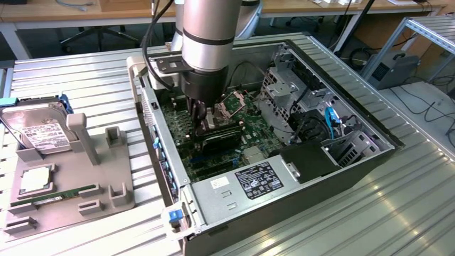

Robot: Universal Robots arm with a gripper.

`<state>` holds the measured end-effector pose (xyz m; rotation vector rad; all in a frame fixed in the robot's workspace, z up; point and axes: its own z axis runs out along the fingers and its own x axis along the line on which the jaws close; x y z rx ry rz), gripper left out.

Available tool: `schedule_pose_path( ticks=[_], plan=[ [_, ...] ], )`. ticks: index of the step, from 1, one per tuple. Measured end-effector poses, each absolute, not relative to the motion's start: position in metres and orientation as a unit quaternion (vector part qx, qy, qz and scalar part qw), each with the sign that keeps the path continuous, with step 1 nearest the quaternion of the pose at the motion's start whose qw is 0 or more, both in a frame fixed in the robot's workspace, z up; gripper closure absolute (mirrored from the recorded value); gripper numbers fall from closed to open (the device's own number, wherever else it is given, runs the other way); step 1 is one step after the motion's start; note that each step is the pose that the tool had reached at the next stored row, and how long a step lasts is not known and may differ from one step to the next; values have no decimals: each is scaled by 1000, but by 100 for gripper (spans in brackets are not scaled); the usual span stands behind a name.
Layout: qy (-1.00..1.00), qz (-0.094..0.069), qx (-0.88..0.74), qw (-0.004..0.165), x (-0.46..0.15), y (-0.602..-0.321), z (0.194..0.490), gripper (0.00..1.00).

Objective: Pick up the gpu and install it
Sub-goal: 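Press down on the gpu until it lock into place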

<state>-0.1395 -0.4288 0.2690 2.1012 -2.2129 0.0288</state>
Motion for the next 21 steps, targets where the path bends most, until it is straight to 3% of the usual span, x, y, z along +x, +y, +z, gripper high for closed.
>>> schedule_pose_path(
  ticks=[21],
  plan=[
    [-725, 13, 686, 58, -119, -428, 280, 89]
  ],
)
